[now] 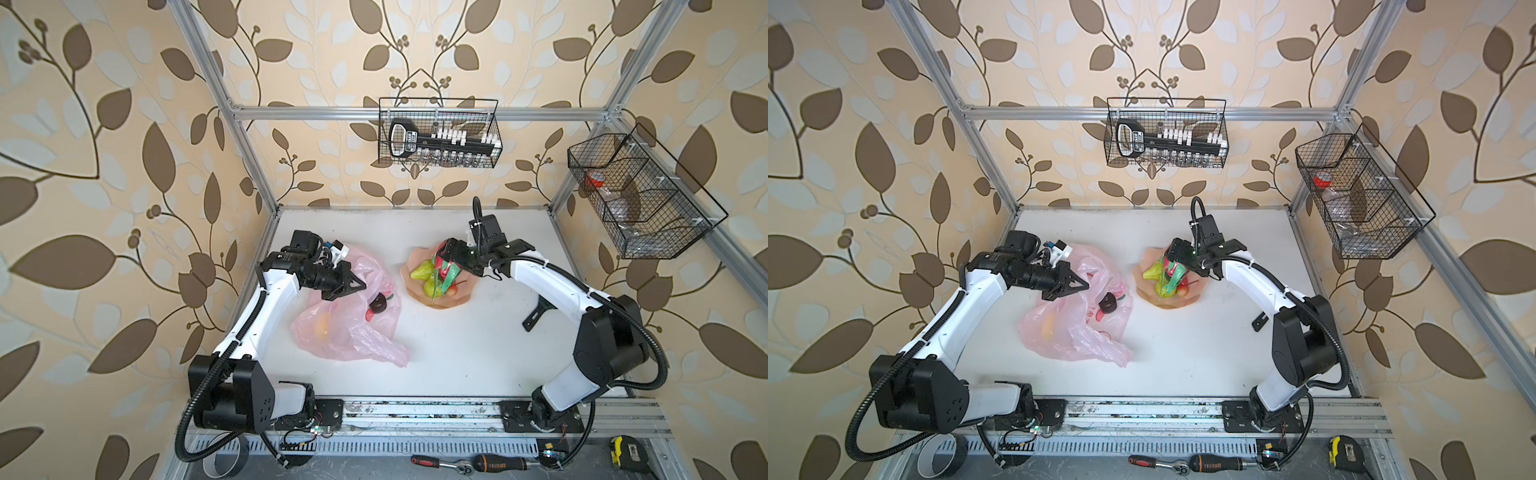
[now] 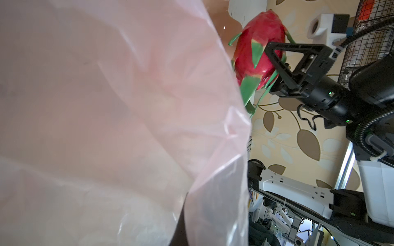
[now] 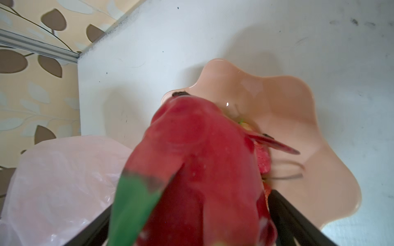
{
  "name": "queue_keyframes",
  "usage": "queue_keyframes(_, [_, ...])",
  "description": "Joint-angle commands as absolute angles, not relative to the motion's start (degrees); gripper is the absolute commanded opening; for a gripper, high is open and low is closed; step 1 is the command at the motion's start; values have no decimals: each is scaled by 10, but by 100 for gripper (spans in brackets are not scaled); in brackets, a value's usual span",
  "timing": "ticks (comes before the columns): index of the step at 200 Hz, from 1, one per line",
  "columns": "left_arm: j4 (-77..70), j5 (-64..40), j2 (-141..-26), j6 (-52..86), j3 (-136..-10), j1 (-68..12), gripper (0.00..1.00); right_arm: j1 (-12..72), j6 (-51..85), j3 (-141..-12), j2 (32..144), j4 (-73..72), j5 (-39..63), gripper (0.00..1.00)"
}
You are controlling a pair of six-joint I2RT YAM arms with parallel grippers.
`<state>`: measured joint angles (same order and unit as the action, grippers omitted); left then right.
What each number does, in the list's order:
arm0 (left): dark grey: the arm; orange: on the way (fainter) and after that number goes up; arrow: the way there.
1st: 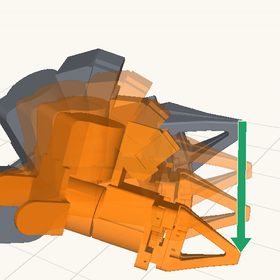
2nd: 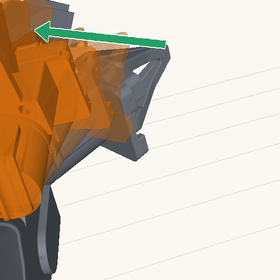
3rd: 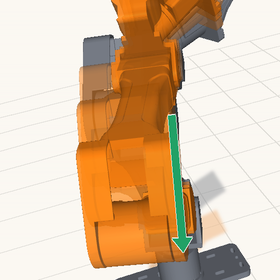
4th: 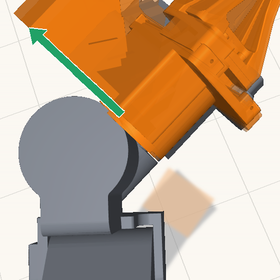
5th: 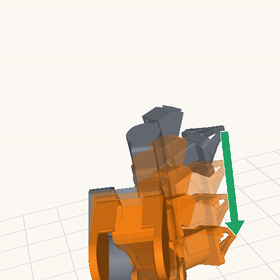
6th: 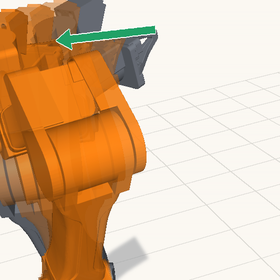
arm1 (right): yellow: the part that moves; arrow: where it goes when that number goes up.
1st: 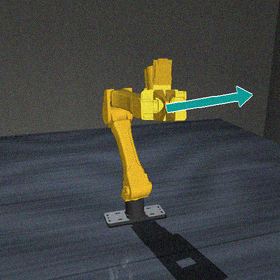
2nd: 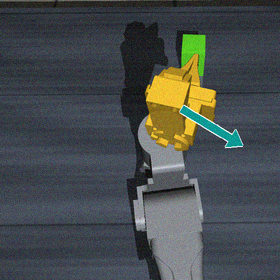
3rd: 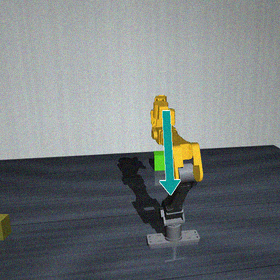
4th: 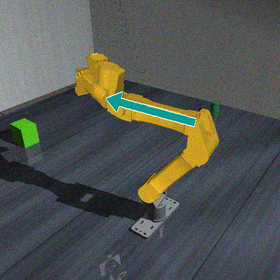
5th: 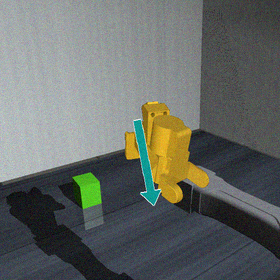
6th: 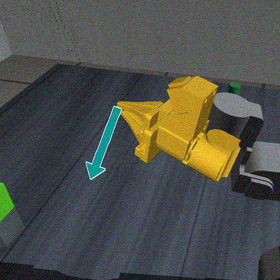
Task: Place the fruits into the plastic bag
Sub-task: Pick up the fruit from the plate, then place the fruit in the plastic bag.
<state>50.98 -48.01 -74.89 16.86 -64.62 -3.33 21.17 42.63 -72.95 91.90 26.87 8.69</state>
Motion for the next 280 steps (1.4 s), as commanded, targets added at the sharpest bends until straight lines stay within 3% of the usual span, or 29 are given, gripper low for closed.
queue_keyframes(1, [512, -502, -754, 155, -663, -33, 0, 206, 439, -722, 873, 257, 118, 48])
queue_keyframes(52, [512, -503, -758, 154, -667, -33, 0, 222, 525, -641, 809, 172, 207, 47])
queue_keyframes(145, [516, -509, -758, 157, -670, -33, 0, 417, 611, -518, 809, 32, 234, 38])
queue_keyframes(219, [520, -510, -754, 155, -669, -33, 0, 425, 611, -503, 828, 1, 262, 37])
queue_keyframes(280, [520, -526, -746, 151, -666, -34, 0, 410, 609, -553, 923, -41, 341, 35])
